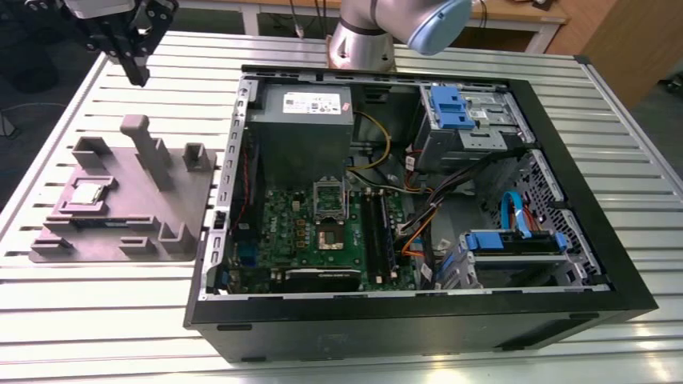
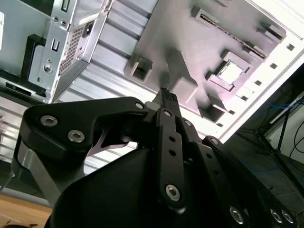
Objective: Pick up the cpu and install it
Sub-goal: 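Reach for the cpu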
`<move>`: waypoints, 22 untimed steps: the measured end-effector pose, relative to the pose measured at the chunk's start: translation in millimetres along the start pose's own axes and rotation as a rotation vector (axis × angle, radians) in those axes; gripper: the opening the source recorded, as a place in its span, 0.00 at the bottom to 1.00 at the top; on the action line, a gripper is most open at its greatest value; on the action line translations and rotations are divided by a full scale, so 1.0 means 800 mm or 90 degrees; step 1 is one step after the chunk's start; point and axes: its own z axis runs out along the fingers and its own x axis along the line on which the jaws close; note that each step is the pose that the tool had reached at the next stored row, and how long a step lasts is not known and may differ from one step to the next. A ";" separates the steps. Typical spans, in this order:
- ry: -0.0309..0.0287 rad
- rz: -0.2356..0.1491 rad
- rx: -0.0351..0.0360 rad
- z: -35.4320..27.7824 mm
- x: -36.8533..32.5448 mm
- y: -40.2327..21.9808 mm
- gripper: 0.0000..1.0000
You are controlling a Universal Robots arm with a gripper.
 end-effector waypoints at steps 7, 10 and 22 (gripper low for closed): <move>0.0000 0.000 0.0000 0.0000 0.0167 -0.0001 0.10; 0.0000 0.000 0.0000 0.0002 0.0261 0.0000 0.10; 0.0000 0.000 0.0000 0.0006 0.0443 0.0004 0.10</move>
